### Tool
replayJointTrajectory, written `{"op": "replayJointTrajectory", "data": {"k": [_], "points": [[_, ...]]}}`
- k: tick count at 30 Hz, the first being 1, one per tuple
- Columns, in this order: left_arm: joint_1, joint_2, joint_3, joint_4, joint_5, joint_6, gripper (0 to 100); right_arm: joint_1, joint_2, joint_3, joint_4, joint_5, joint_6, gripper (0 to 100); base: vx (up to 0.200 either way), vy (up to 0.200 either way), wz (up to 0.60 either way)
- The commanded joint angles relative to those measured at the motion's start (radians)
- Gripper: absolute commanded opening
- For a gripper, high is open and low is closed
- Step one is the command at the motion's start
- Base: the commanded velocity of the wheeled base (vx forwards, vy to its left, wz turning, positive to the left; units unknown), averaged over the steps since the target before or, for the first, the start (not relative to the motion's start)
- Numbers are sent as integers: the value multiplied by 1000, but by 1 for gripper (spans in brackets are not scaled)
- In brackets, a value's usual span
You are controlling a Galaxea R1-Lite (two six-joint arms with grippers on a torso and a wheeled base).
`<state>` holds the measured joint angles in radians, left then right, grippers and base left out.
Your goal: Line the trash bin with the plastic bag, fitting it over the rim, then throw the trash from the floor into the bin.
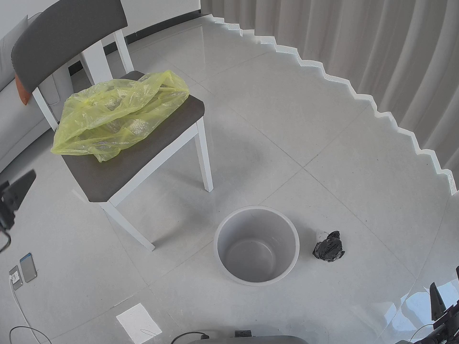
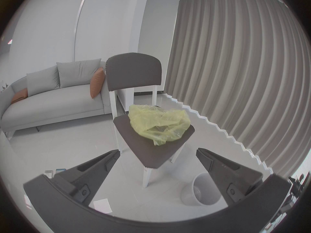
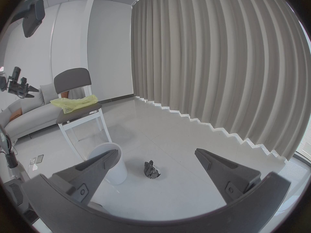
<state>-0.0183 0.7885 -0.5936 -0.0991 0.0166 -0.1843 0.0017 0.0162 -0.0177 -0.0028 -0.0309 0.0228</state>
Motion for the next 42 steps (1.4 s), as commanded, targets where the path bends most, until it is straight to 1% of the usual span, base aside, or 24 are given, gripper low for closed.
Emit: {"op": "replayJointTrajectory", "data": {"k": [1,2,3,5,8,9,12,13,15,20,26,34,37,42], "points": [[28,365,-192,-42,31,2,100,0,-16,18,-2,-7,8,100,0,0,0],[28,365,-192,-42,31,2,100,0,-16,18,-2,-7,8,100,0,0,0],[37,402,-204,-47,29,29,100,1,-16,18,-2,-7,8,100,0,0,0],[43,445,-219,-51,39,46,100,0,-16,18,-3,-9,8,100,0,0,0],[60,483,-239,-51,43,49,100,0,-16,18,-3,-11,9,100,0,0,0],[77,515,-262,-51,43,49,100,0,-16,18,-3,-15,9,100,0,0,0],[84,528,-273,-51,43,55,100,0,-16,18,-3,-15,9,100,0,0,0],[89,538,-278,-53,45,85,100,0,-16,18,-3,-15,9,100,0,0,0],[95,557,-287,-54,46,103,100,1,-16,18,-3,-15,9,100,0,0,0],[97,594,-316,-70,63,104,100,0,-16,18,-3,-15,11,100,0,0,0],[98,641,-347,-70,102,103,100,1,-16,18,-3,-15,9,100,0,0,0],[121,681,-359,-93,103,106,100,1,-16,18,-3,-15,11,100,0,0,0],[121,693,-361,-94,103,104,100,0,-16,18,-3,-15,11,100,0,0,0],[120,721,-362,-134,103,104,100,0,-16,18,-3,-15,11,100,0,0,0]]}}
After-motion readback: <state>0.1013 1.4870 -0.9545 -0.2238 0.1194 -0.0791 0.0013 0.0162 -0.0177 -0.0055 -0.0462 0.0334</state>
